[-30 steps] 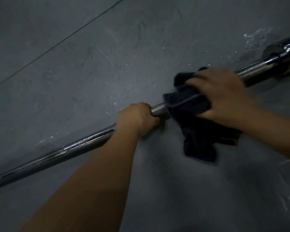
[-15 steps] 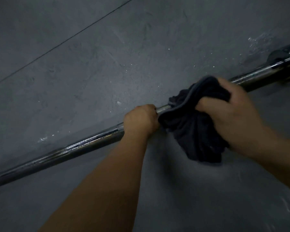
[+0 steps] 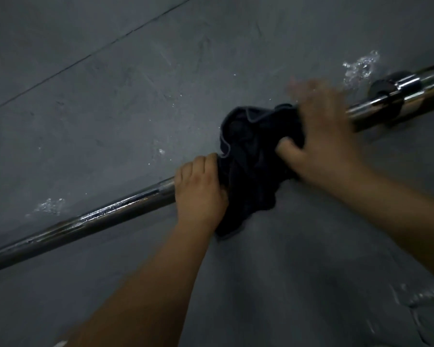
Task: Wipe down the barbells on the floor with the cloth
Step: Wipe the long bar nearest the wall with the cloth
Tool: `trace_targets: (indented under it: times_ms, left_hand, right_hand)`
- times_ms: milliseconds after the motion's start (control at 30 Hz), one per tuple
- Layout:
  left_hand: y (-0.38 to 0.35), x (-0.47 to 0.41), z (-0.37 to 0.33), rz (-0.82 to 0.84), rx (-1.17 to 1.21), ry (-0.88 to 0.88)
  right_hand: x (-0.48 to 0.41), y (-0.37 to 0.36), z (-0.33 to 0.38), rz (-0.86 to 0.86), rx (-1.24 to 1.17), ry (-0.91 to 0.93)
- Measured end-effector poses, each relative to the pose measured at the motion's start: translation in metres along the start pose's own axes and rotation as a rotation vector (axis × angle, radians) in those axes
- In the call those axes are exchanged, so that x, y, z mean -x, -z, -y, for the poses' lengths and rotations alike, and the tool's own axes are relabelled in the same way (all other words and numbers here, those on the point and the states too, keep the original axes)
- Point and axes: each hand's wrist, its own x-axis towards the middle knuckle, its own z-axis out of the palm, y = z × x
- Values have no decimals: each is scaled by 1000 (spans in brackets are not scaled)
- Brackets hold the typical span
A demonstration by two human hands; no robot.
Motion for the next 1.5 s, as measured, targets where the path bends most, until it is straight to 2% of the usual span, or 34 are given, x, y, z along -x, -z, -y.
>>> trace_targets:
  times_ms: [100,167,300,433,500,600,667,700,733,767,833,900,1000,1133,1200,1300,1333,1400,1433,1500]
  left_hand:
    - [-3,-3,-4,23,-29,48]
    - [2,-9,-2,86,-36,45]
    - [9,-27,-4,257,-62,81]
    - [10,-40,-3,267,-38,113]
    - [13,-48,2,383,6,124]
    - [25,-67,9,672,122,127]
    - [28,-72,13,732,175,126]
    - [27,-68,14,688,174,114]
    - [23,-60,14,571,145,85]
    - [17,-49,14,385,99,41]
    - [5,-25,13,91,6,-17]
    - [-5,-15,11,-14,-67,10]
    - [-3,-21,8,24,-93,32]
    - [12,-37,12,289,-62,-30]
    - [20,-52,14,462,12,4]
    - [26,-69,21,702,165,73]
    - [26,-70,23,696,173,56]
    - [24,-62,23,536,119,-11]
    - [20,-55,22,398,85,-41]
    - [13,-36,20,187,38,-58]
  right_hand:
    - [12,-43,17,148,261,144]
    - [12,-59,30,156,365,246]
    - [0,-62,24,60,403,426]
    - [-11,-52,-5,-35,276,562]
    - [-11,-45,-21,-104,213,471]
    - [-10,-28,-51,-191,200,238]
    - [-19,-20,-83,-230,186,16]
    - [-23,-15,-97,-231,179,-106]
    - [-27,-9,-107,-218,152,-208]
    - [-28,-6,-110,-215,120,-263]
    - [-27,-11,-95,-289,100,-295]
    - [-20,-24,-55,-363,147,-171]
    - [-15,-50,-3,-233,207,232]
    - [-32,-49,8,36,208,545]
    - [-44,-26,-23,16,232,548]
    - [-46,16,-83,-205,283,260]
    - [-43,16,-87,-244,296,183]
    - [-34,-3,-58,-254,335,84]
    - [-30,-16,-32,-230,317,92]
    - [-17,-40,17,-142,227,232]
